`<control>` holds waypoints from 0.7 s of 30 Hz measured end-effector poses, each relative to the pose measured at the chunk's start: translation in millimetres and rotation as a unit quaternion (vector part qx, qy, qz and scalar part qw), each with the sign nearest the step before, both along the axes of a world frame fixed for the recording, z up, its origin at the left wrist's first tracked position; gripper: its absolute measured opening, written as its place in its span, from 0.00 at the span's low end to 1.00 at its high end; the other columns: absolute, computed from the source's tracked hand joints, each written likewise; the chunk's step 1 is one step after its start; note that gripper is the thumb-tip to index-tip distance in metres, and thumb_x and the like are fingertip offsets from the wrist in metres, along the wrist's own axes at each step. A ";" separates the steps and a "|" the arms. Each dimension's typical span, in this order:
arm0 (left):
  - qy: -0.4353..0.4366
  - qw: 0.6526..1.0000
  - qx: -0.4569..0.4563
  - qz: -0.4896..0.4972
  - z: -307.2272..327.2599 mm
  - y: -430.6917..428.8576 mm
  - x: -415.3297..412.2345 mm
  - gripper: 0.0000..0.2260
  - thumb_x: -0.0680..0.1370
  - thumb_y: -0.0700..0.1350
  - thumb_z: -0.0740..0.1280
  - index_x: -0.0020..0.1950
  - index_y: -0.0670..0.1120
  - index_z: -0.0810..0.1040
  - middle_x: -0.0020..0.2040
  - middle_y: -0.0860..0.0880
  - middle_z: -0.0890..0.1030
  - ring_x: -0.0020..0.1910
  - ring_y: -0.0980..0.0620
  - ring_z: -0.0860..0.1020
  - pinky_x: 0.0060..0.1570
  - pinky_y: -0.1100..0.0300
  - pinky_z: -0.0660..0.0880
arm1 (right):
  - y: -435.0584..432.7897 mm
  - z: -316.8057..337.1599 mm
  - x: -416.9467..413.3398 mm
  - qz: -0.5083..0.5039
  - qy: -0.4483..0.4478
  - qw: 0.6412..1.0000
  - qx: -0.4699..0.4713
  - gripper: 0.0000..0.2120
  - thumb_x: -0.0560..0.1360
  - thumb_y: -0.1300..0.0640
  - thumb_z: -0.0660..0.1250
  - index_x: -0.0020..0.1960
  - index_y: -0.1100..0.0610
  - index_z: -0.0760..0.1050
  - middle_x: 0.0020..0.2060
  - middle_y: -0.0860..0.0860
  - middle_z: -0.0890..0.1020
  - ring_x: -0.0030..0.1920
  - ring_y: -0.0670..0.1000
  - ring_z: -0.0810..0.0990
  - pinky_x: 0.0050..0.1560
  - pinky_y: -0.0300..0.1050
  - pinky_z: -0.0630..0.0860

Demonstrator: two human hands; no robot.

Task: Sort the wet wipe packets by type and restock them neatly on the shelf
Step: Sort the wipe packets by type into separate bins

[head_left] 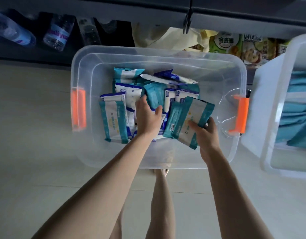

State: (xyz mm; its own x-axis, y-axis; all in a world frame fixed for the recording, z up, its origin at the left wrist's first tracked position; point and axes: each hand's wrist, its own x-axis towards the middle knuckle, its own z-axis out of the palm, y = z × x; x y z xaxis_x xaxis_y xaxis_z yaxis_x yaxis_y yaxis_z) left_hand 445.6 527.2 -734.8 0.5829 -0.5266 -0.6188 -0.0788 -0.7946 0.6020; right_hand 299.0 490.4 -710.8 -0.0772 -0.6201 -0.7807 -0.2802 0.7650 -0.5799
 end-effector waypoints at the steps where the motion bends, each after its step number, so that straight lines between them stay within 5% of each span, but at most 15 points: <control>1: -0.014 1.000 0.004 0.013 -3.6 -7.5 -3.6 0.22 0.77 0.45 0.67 0.68 0.39 0.67 0.65 0.42 0.71 0.62 0.47 0.72 0.62 0.55 0.70 | -2.4 -3.7 -2.7 0.008 -0.003 1.000 -0.002 0.12 0.74 0.69 0.66 0.53 0.57 0.69 0.45 0.49 0.79 0.43 0.49 0.78 0.41 0.40 0.76; 5: -0.071 0.995 0.046 0.043 -26.4 -30.3 -6.3 0.22 0.75 0.51 0.69 0.63 0.39 0.70 0.63 0.41 0.71 0.60 0.44 0.73 0.60 0.48 0.71 | -12.3 -20.6 -10.4 0.032 -0.022 0.999 -0.001 0.12 0.73 0.69 0.67 0.51 0.57 0.71 0.42 0.47 0.80 0.40 0.47 0.78 0.36 0.36 0.78; 11: -0.040 0.996 0.050 0.062 -45.2 -37.4 5.8 0.20 0.72 0.51 0.73 0.59 0.42 0.73 0.57 0.46 0.74 0.54 0.47 0.76 0.57 0.50 0.75 | -23.8 -41.5 -10.5 0.044 -0.048 0.998 0.013 0.14 0.74 0.69 0.66 0.56 0.58 0.72 0.44 0.48 0.80 0.42 0.48 0.80 0.39 0.39 0.77; 21: -0.035 0.977 -0.134 0.159 6.8 11.7 -8.0 0.16 0.71 0.50 0.74 0.56 0.51 0.75 0.55 0.45 0.79 0.53 0.49 0.79 0.51 0.53 0.79 | -20.7 -5.9 -12.0 0.009 -0.132 0.991 -0.002 0.13 0.72 0.71 0.67 0.50 0.56 0.76 0.42 0.51 0.83 0.41 0.50 0.83 0.42 0.46 0.80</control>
State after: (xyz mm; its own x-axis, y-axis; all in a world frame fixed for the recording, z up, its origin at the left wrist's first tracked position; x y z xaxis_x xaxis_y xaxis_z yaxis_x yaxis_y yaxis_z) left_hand 437.7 538.9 -728.0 0.7794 -0.4505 -0.4354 0.0973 -0.5995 0.7945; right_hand 286.9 469.7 -716.7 0.1412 -0.6230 -0.7693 -0.1317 0.7584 -0.6383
